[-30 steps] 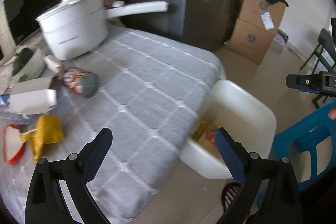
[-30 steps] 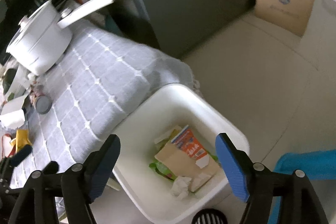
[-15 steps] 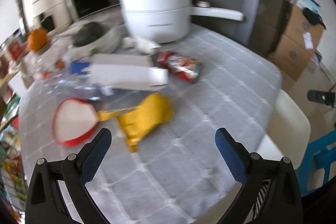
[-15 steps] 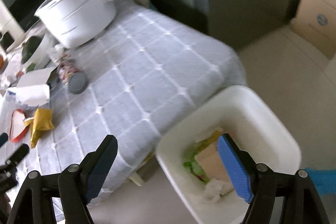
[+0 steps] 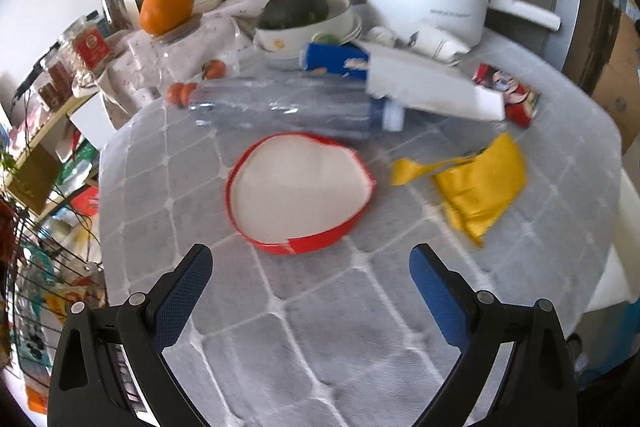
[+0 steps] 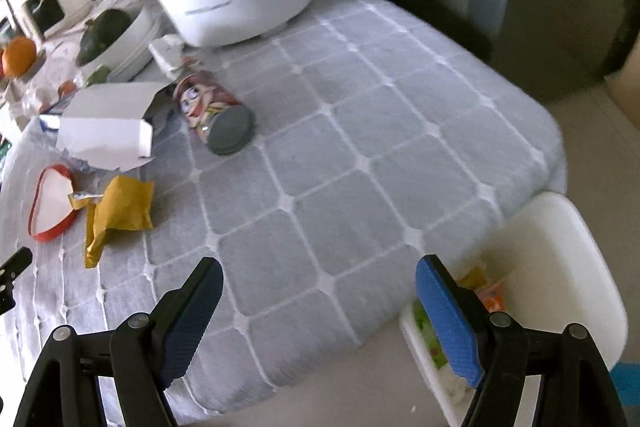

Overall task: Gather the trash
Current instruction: 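Move both tools back over the table toward the yellow wrapper, then grasp the yellow wrapper on the table with the right tool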

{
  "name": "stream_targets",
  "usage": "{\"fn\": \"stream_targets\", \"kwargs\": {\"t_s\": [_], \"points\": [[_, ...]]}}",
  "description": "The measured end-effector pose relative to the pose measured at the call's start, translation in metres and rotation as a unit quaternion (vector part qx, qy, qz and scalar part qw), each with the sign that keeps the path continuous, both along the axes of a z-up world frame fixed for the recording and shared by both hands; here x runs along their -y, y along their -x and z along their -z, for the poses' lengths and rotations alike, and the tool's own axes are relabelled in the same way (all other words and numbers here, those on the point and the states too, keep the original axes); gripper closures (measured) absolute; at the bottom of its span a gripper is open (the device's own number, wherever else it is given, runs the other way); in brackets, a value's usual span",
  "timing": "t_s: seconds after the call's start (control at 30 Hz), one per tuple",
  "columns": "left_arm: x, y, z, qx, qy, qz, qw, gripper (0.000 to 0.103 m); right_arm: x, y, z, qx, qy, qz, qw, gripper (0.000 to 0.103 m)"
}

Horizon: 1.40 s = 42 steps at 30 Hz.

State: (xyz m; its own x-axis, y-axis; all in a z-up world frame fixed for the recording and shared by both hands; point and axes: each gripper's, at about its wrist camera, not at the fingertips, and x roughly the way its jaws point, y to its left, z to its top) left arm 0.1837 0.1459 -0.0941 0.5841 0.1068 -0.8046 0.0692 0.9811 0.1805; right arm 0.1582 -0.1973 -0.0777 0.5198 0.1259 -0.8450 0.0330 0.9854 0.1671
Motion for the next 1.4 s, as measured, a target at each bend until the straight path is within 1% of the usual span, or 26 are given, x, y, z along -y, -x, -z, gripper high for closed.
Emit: {"fn": "stream_targets", "kwargs": {"t_s": [0.1,0.2,0.3,0.37,0.4,0.43,0.47,0.5,0.53,0.63,0.67,0.7,0.73,0.77,0.8,0.87,1.03,1.1,1.17,1.2,1.27,1.3,1.33,1.4], "points": [[-0.003,-0.008,0.007,-0.001,-0.006,0.02,0.9998,0.005,-0.017,-0.01,0.006,-0.005,0.006,-0.013,1.0,0.019],[0.003,-0.018,0.015,-0.005,-0.022,0.057,0.9981,0.011,-0.033,-0.019,0.011,-0.011,0.008,-0.025,1.0,0.019],[0.007,-0.028,0.03,-0.027,-0.045,0.08,0.9954,0.022,-0.048,-0.026,0.017,-0.018,0.005,-0.035,0.999,0.019],[0.004,-0.033,0.041,-0.049,-0.052,0.079,0.9943,0.035,-0.057,-0.03,0.021,-0.023,-0.001,-0.043,0.999,0.019],[0.002,-0.035,0.046,-0.059,-0.051,0.075,0.9942,0.036,-0.062,-0.033,0.023,-0.026,-0.004,-0.046,0.999,0.019],[-0.002,-0.035,0.045,-0.054,-0.035,0.073,0.9953,0.039,-0.067,-0.035,0.024,-0.027,-0.007,-0.05,0.998,0.019],[-0.005,-0.037,0.045,-0.058,-0.028,0.067,0.9957,0.05,-0.07,-0.037,0.024,-0.028,-0.01,-0.052,0.998,0.019],[-0.007,-0.038,0.046,-0.066,-0.025,0.063,0.9955,0.055,-0.075,-0.039,0.025,-0.029,-0.014,-0.054,0.998,0.019],[-0.01,-0.039,0.046,-0.067,-0.012,0.061,0.9959,0.067,-0.081,-0.042,0.027,-0.03,-0.018,-0.057,0.998,0.019],[-0.014,-0.038,0.046,-0.072,-0.003,0.046,0.9963,0.075,-0.096,-0.049,0.031,-0.034,-0.036,-0.062,0.997,0.019],[-0.014,-0.037,0.045,-0.074,0.001,0.043,0.9963,0.081,-0.101,-0.05,0.033,-0.035,-0.042,-0.063,0.996,0.019],[-0.014,-0.035,0.043,-0.075,0.011,0.041,0.9963,0.084,-0.107,-0.053,0.034,-0.036,-0.049,-0.065,0.996,0.019],[-0.015,-0.034,0.04,-0.075,0.024,0.04,0.9961,0.094,-0.112,-0.054,0.036,-0.036,-0.053,-0.067,0.996,0.019],[-0.015,-0.031,0.037,-0.075,0.036,0.037,0.9958,0.099,-0.118,-0.057,0.039,-0.036,-0.06,-0.068,0.995,0.019],[-0.016,-0.029,0.034,-0.074,0.048,0.032,0.9956,0.099,-0.122,-0.058,0.04,-0.036,-0.065,-0.069,0.995,0.019],[-0.02,-0.023,0.025,-0.068,0.085,0.022,0.9938,0.101,-0.131,-0.061,0.044,-0.035,-0.078,-0.07,0.994,0.019],[-0.032,-0.008,0.005,-0.047,0.145,-0.007,0.9882,0.101,-0.145,-0.068,0.056,-0.028,-0.098,-0.062,0.993,0.02],[-0.036,-0.004,-0.001,-0.038,0.158,-0.015,0.9866,0.101,-0.145,-0.07,0.061,-0.027,-0.105,-0.056,0.992,0.024],[-0.038,0.0,-0.006,-0.033,0.166,-0.023,0.9853,0.101,-0.146,-0.071,0.067,-0.029,-0.118,-0.056,0.991,0.041],[-0.039,0.003,-0.008,-0.03,0.173,-0.028,0.9841,0.101,-0.145,-0.072,0.068,-0.03,-0.127,-0.059,0.99,0.046],[-0.044,0.006,-0.012,-0.026,0.184,-0.036,0.9819,0.101,-0.146,-0.073,0.073,-0.035,-0.15,-0.076,0.985,0.079],[-0.046,0.007,-0.014,-0.025,0.188,-0.039,0.9811,0.101,-0.147,-0.072,0.073,-0.033,-0.16,-0.084,0.983,0.081],[-0.048,0.011,-0.017,-0.02,0.194,-0.043,0.9799,0.101,-0.147,-0.071,0.07,-0.031,-0.158,-0.088,0.983,0.082],[-0.05,0.014,-0.022,-0.014,0.204,-0.051,0.9776,0.101,-0.149,-0.067,0.064,-0.023,-0.143,-0.097,0.985,0.088]]}}
